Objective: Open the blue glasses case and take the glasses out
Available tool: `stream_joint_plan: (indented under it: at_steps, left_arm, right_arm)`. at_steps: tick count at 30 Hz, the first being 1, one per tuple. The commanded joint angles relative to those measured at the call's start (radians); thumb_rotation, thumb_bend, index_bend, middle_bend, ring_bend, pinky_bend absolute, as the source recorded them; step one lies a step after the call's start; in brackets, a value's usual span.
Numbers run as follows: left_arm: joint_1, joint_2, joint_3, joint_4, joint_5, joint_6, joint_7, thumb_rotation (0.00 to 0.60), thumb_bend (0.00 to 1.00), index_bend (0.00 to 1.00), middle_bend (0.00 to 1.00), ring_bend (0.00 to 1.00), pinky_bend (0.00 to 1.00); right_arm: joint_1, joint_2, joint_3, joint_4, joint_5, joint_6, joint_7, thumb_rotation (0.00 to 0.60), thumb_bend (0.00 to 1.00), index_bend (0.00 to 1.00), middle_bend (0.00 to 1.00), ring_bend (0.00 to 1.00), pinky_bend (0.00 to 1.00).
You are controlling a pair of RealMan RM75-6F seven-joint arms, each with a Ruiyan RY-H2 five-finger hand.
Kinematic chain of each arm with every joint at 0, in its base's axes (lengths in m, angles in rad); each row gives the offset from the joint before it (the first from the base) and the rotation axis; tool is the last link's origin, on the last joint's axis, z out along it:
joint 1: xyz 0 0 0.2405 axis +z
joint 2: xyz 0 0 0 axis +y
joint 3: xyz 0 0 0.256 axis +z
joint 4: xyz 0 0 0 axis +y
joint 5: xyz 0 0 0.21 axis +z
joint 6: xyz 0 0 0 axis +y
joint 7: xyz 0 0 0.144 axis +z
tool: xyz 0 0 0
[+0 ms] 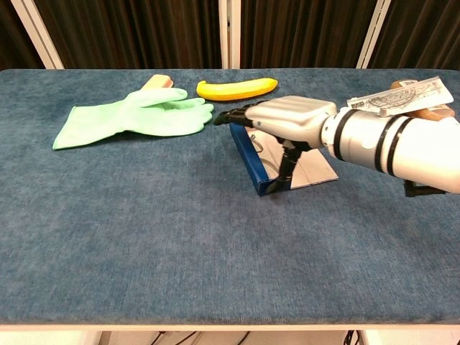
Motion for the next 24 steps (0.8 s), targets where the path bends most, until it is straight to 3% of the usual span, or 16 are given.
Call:
stream_joint_plan:
  at_steps: [1, 6, 15, 24]
  left_arm:
    - [-0.001, 0.001, 0.000, 0.000, 0.001, -0.001, -0.004, 0.600, 0.37, 0.66, 0.67, 0.43, 0.34]
    - [-0.001, 0.003, 0.001, -0.003, 0.002, -0.002, -0.007, 0.600, 0.37, 0.66, 0.67, 0.43, 0.34]
    - [-0.002, 0.004, 0.001, -0.002, 0.000, -0.005, -0.008, 0.600, 0.37, 0.66, 0.67, 0.43, 0.34]
    - [-0.002, 0.005, 0.001, -0.005, 0.000, -0.004, -0.006, 0.600, 0.37, 0.66, 0.67, 0.43, 0.34]
  right_arm:
    - [0.025, 0.021, 0.023, -0.022, 0.028, -0.040, 0.013, 0.600, 0.07, 0.00, 0.13, 0.00, 0.00]
    - [0.066, 0.009, 0.046, 0.030, 0.112, -0.105, 0.002, 0.600, 0.17, 0.00, 0.13, 0.00, 0.00]
    - [0.120, 0.005, 0.045, 0.092, 0.242, -0.162, -0.049, 0.600, 0.18, 0.00, 0.16, 0.00, 0.00]
    - [0.126, 0.062, 0.067, 0.040, 0.203, -0.216, 0.066, 0.596, 0.18, 0.00, 0.08, 0.00, 0.00]
